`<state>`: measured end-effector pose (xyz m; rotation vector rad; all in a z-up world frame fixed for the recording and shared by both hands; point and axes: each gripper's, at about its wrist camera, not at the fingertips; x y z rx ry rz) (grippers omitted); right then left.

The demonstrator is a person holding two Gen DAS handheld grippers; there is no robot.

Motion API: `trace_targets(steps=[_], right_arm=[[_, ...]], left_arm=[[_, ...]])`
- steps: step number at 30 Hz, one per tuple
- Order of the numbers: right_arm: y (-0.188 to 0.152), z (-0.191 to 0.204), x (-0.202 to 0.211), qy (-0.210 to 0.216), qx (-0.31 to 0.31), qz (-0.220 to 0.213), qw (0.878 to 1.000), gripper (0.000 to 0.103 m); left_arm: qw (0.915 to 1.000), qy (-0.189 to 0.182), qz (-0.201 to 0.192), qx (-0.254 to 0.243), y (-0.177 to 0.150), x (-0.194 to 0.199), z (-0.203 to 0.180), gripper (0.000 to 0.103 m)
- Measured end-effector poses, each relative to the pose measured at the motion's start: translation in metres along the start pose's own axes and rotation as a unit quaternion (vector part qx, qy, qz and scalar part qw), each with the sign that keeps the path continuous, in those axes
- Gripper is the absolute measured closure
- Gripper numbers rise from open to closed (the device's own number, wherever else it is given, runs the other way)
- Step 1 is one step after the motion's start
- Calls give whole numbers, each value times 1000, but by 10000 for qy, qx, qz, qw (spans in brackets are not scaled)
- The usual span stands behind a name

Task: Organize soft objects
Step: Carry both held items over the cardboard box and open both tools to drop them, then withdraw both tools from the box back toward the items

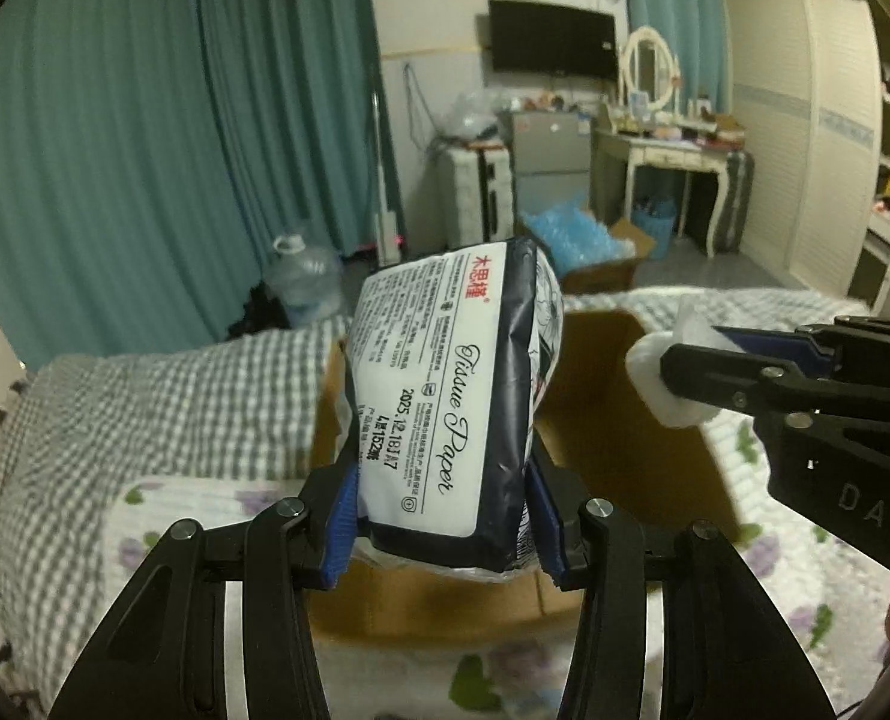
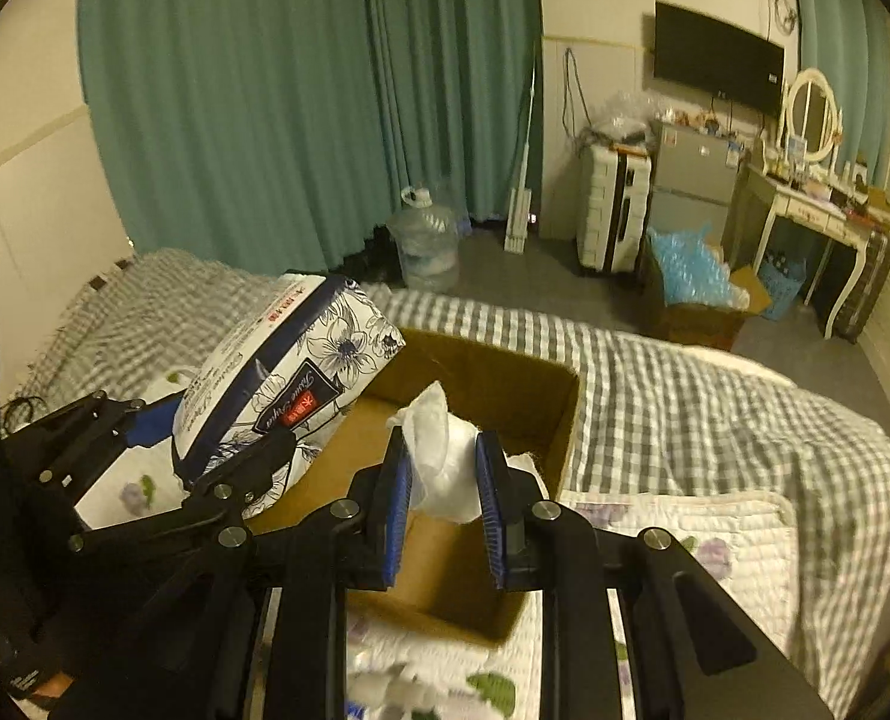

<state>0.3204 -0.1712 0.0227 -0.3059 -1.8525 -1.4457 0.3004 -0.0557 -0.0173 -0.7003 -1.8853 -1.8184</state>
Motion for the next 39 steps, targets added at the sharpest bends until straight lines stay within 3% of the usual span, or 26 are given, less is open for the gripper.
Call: trace_targets(steps=[6, 12, 13, 14, 15, 16, 17, 20, 24, 27, 30, 31, 33, 35, 39], right_arm=[[-10, -11, -64, 174, -106, 278, 9994, 82], [-17, -20, -91, -7, -162, 471, 9988, 77], [-17, -20, -91, -54, -160, 471, 9987, 73], [-17, -22, -89, -77, -177, 431, 9989, 68], [-16, -24, -86, -65, -197, 391, 9990, 53], [-15, -25, -80, -59, -227, 320, 9992, 40], [-15, -26, -76, -78, -245, 261, 9993, 39], [-9, -27, -54, -122, -291, 133, 9994, 38], [0, -21, -10, -289, -304, -28, 9991, 27], [7, -13, 31, -496, -223, -151, 9984, 26], [13, -6, 81, -631, -250, -340, 9971, 19], [14, -3, 99, -649, -255, -410, 9967, 18], [16, 2, 132, -735, -229, -517, 9957, 16], [16, 10, 166, -838, -182, -634, 9943, 12], [7, 24, 227, -1052, -42, -813, 9911, 8]], left_arm=[[9994, -1, 317, -112, -9, -47, -6, 54], [9988, -157, 411, -202, -9, -59, -5, 41], [9989, -150, 401, -176, -8, -58, -5, 39], [9989, -147, 408, -158, -6, -56, -5, 29], [9991, -126, 375, -136, -4, -52, -5, 19], [9995, -70, 294, -108, -2, -47, -6, 17], [9997, -28, 216, -122, 0, -41, -8, 16], [9997, 91, 103, -195, 3, -23, -7, 16], [9994, 268, -27, -201, 11, 16, -3, 16], [9990, 349, -234, -141, 16, 60, 1, 16], [9980, 297, -562, -57, 21, 112, 5, 16], [9973, 296, -671, -45, 22, 132, 5, 14], [9955, 303, -896, -29, 23, 163, 8, 0], [9917, 330, -1239, 33, 20, 200, 9, 0], [9900, 134, -1386, 219, 14, 243, 17, 0]])
Point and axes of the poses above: each gripper's, at about its wrist camera, not at the fingertips, and x roughly against the way its jaws point, z to its left, y to its top, and after that the axes turned 11 degrees about x, right-handed
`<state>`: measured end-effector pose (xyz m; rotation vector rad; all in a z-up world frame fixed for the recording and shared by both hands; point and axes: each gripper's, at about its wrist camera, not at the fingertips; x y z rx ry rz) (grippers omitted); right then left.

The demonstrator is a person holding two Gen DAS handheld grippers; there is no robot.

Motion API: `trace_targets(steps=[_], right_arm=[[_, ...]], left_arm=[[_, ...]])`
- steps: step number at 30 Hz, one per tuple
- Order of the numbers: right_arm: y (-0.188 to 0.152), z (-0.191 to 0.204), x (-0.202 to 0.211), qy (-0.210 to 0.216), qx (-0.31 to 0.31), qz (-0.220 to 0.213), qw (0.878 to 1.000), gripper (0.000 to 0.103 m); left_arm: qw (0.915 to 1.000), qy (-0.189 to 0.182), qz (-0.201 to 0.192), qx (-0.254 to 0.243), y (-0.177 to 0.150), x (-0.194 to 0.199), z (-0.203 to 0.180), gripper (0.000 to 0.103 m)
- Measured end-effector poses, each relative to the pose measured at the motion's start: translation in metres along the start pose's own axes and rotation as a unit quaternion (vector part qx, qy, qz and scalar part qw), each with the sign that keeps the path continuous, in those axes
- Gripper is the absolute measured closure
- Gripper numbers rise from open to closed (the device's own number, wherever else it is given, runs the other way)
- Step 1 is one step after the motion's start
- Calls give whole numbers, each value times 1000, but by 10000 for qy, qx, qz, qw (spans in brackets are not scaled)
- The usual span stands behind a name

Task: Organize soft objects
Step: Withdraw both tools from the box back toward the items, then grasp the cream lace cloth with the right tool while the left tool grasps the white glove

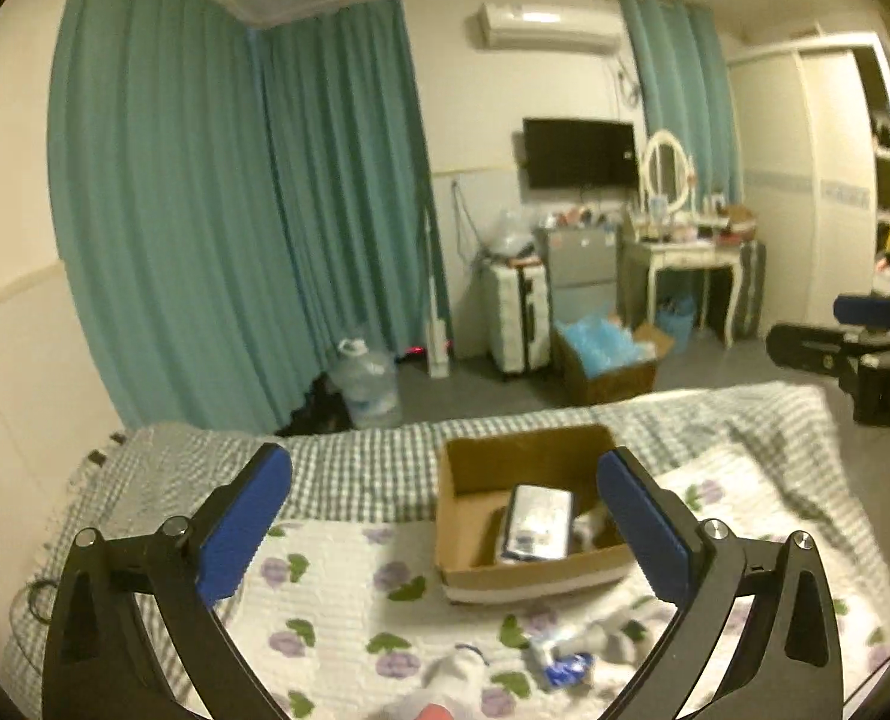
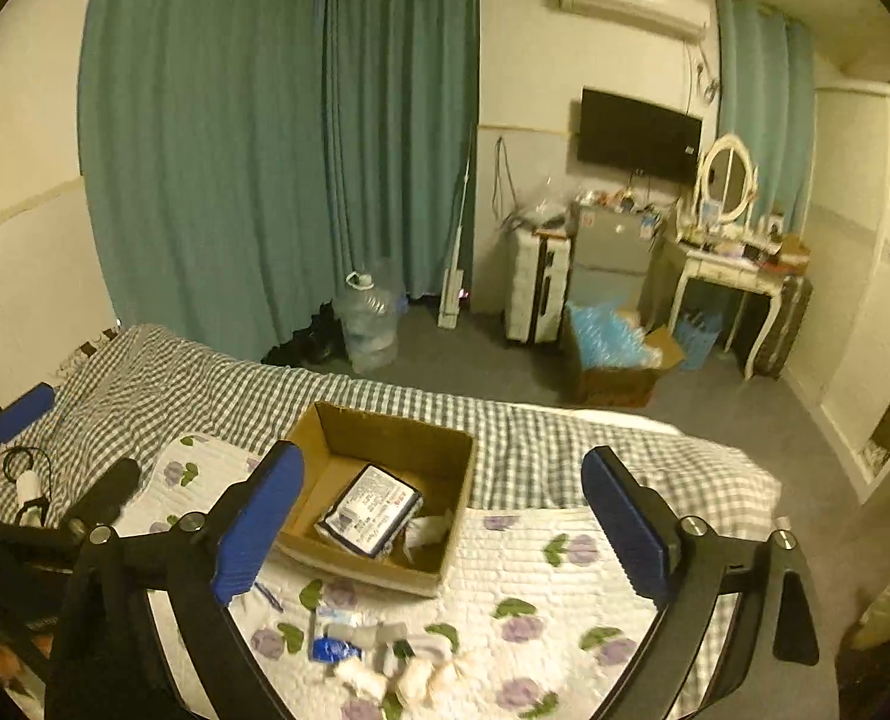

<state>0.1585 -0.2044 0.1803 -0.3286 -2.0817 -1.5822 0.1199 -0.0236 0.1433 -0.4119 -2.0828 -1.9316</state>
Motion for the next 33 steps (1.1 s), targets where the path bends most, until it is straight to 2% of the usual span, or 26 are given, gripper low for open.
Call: trace_targets(steps=[1, 7, 11, 18, 24, 26, 28, 33], right_arm=[[-1, 2, 10, 12, 46, -15, 10000, 7], [-33, 16, 53, 15, 211, -3, 9998, 7], [-65, 21, 48, 134, 131, 130, 9997, 7], [-138, 35, -23, 278, 200, 829, 9960, 7], [-198, 39, -95, 401, 56, 1494, 9880, 7], [-214, 39, -117, 460, 1, 1745, 9836, 10], [-228, 38, -140, 602, -77, 1990, 9781, 21], [-246, 42, -171, 953, -143, 2227, 9701, 30]], left_arm=[[9999, -86, -39, 50, -1, 13, 3, 0], [9998, -44, -178, -49, -21, 43, -1, 0], [9995, -244, 113, 135, -53, 39, 0, 0], [9967, -168, 756, 249, -120, -10, -8, 0], [9901, -14, 1381, 241, -177, -54, -15, 0], [9879, 109, 1521, 277, -189, -66, -13, 0], [9860, 200, 1631, 285, -199, -77, -14, 0], [9833, 304, 1751, 382, -211, -92, -15, 0]])
Point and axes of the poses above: each gripper's, at about its wrist camera, not at the fingertips, and x roughly against the way its jaws point, z to its left, y to its top, and after that the axes turned 11 degrees about x, right-handed
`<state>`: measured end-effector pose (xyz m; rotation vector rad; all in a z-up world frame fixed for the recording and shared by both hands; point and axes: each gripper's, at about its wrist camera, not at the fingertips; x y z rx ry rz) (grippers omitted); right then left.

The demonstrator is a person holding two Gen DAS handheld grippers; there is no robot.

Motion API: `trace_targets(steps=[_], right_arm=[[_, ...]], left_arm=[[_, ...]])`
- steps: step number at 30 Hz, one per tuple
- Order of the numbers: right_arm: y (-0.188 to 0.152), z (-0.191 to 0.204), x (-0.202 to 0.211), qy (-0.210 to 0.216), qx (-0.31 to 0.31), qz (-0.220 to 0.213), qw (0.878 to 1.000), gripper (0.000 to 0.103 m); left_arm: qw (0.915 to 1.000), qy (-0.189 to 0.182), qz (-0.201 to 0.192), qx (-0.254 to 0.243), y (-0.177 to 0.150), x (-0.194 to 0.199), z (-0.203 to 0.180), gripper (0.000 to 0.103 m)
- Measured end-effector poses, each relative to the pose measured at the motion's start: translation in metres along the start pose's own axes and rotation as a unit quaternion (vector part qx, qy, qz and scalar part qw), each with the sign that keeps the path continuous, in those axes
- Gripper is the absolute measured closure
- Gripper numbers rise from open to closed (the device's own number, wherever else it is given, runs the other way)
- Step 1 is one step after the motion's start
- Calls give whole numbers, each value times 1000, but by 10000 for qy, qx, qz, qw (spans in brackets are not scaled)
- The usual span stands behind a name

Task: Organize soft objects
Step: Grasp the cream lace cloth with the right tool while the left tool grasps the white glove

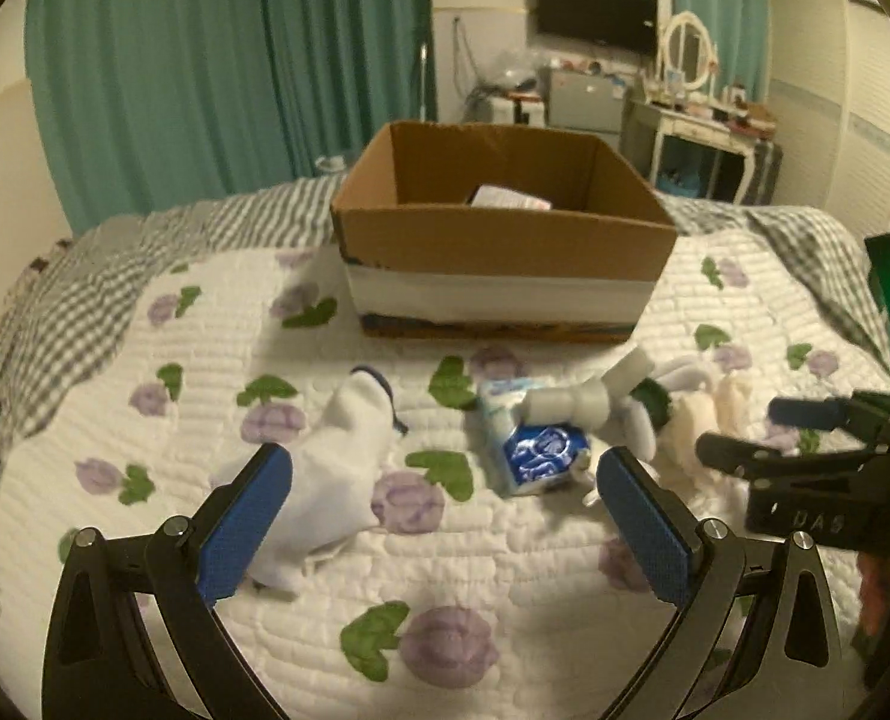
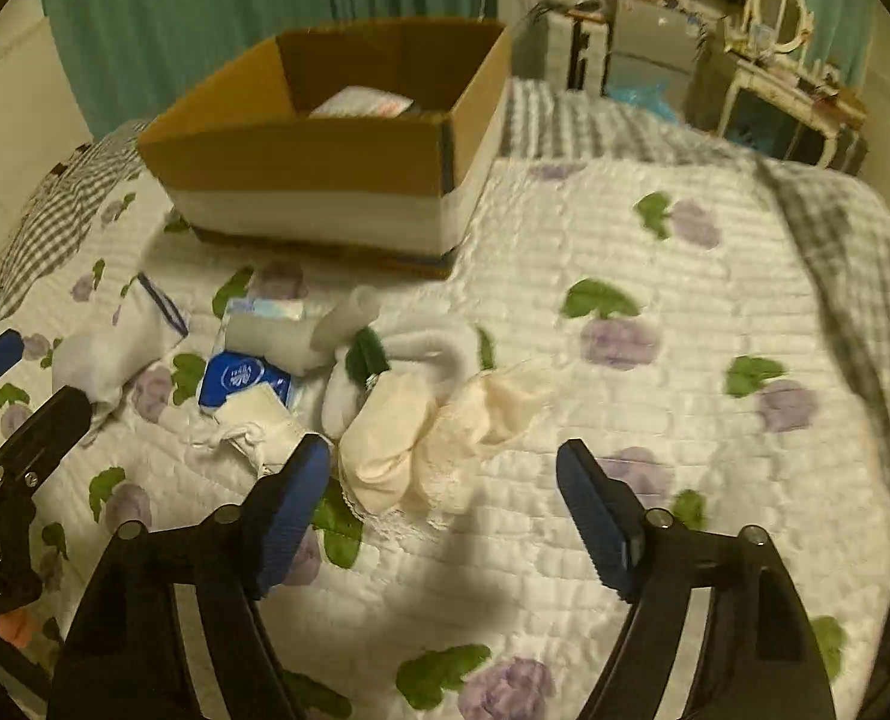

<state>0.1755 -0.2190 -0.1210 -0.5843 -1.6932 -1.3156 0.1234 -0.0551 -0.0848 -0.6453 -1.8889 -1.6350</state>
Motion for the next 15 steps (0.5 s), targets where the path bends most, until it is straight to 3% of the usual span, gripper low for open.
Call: trace_targets(steps=[2, 4, 7, 15], right_arm=[[-1, 2, -10, 161, 21, 87, 9998, 36], [-4, 4, -20, 322, 64, 207, 9992, 58], [-7, 4, -26, 316, 184, 388, 9986, 82], [-8, -26, 19, 107, 322, -14, 9994, 85]], left_arm=[[10000, -44, 38, 35, -3, -4, -2, 0], [9999, -107, 96, 30, -5, -5, -5, 0], [9998, -132, 131, -12, -6, -6, -13, 0], [9975, -445, 528, -154, -18, -22, -49, 1]])
Point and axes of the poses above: each gripper's, at about its wrist camera, not at the fingertips, and x roughly against the way its jaws point, z to its left, y to its top, and after that the axes turned 11 degrees about x, right-handed
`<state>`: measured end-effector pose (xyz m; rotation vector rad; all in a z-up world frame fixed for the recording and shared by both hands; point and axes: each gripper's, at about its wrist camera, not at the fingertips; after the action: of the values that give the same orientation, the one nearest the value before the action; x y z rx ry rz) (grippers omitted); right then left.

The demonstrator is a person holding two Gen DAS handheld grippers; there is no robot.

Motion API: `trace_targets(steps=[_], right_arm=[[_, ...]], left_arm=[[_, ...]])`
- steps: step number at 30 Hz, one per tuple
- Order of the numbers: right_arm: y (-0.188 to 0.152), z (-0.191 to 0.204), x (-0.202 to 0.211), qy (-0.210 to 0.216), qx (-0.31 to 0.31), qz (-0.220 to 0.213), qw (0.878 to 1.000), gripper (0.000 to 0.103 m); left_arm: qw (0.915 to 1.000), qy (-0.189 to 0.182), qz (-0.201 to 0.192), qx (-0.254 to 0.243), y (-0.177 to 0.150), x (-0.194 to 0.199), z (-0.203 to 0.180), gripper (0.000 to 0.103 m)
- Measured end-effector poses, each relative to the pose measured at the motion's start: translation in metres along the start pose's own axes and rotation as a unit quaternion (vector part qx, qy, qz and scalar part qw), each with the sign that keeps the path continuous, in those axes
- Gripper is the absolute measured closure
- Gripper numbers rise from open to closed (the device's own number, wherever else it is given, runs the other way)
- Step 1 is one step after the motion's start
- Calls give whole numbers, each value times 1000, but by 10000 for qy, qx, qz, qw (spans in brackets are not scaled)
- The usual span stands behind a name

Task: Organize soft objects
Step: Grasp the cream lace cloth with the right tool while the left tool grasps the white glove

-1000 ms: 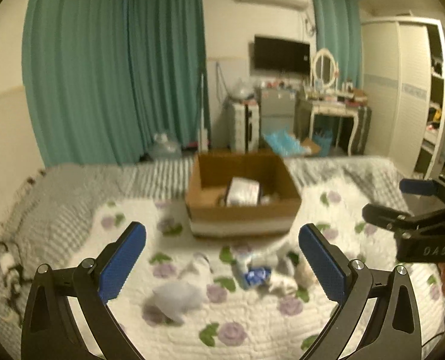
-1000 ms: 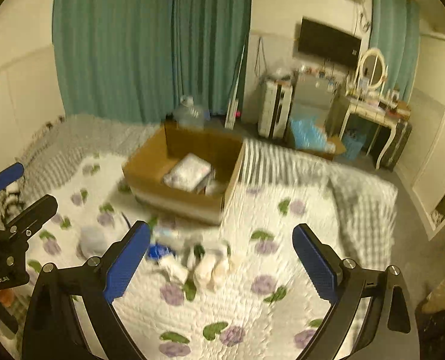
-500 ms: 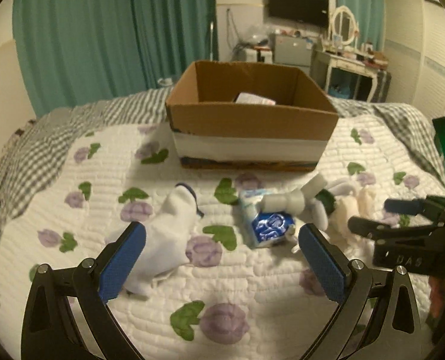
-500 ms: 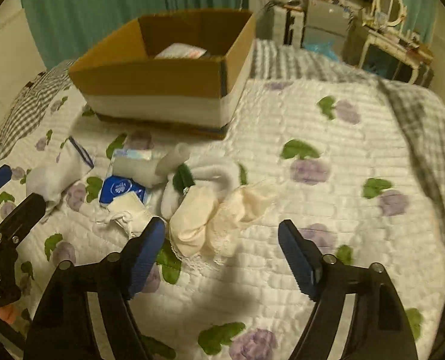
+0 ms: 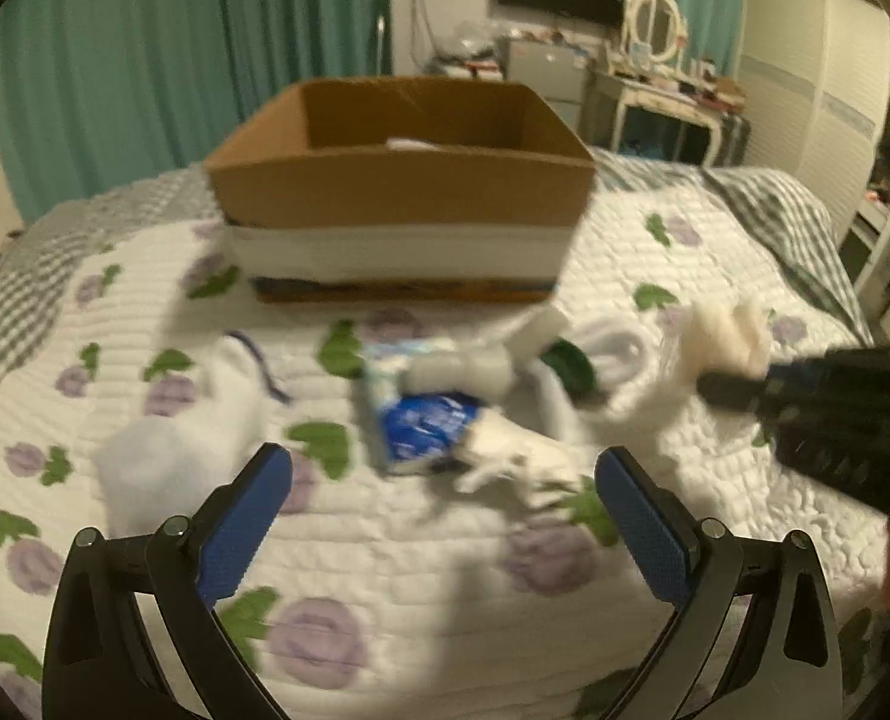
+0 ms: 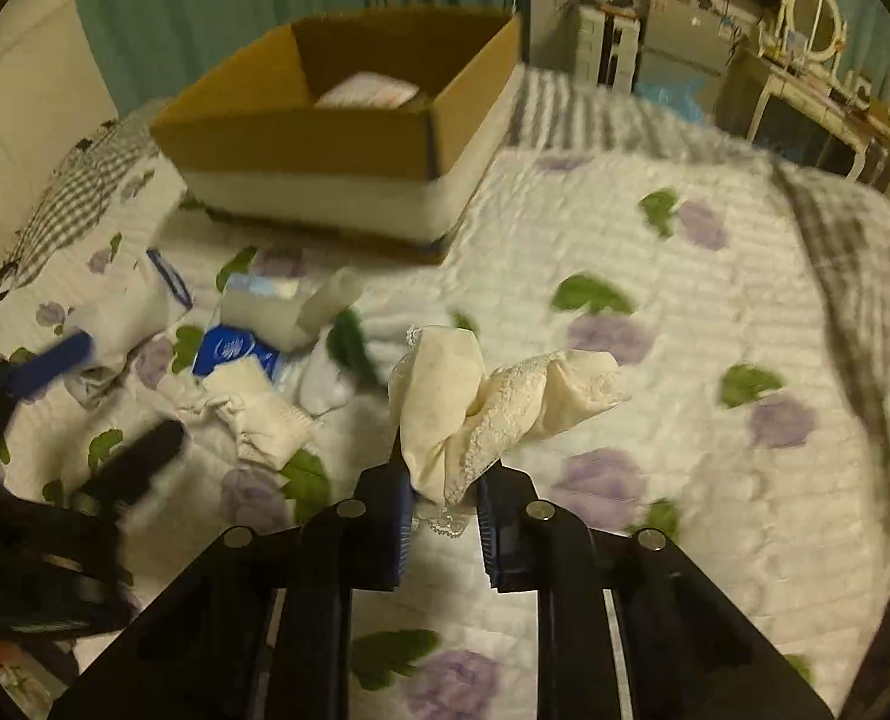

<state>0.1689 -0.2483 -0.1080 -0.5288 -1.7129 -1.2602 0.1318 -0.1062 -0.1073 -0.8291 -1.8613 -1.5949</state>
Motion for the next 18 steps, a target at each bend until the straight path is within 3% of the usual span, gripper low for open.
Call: trace_targets(steps=[2, 3, 7, 12, 15, 18], right_arm=[[-1, -7, 7, -245, 29, -80, 9997, 85], [-2, -11, 9, -318, 10, -104, 9994, 85], [-9, -26, 2, -113, -255, -93, 9996, 85], [-11, -27, -10, 15, -299, -62, 9995, 85], [-11, -27, -13, 98, -271, -46, 9996, 85], [-12, -26, -12, 105, -257, -70, 9996, 85]], left_arm=[[9999, -82, 121, -20, -3, -8, -8, 2], [9998, -111, 157, -25, -3, -10, -11, 10], [9989, -65, 450, -105, -7, -30, -25, 13], [9966, -61, 801, -197, -11, -50, -30, 61], [9962, -178, 850, -107, -11, -50, -25, 74], [9960, -237, 844, -152, -11, -42, -23, 74]])
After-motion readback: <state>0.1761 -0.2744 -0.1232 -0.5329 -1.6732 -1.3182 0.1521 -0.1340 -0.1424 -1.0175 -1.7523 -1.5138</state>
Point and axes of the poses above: each gripper's, at about its wrist camera, not at the fingertips, and x roughly against the way its jaws point, z to its left, y to its top, and after that the axes turned 11 degrees about x, right-handed
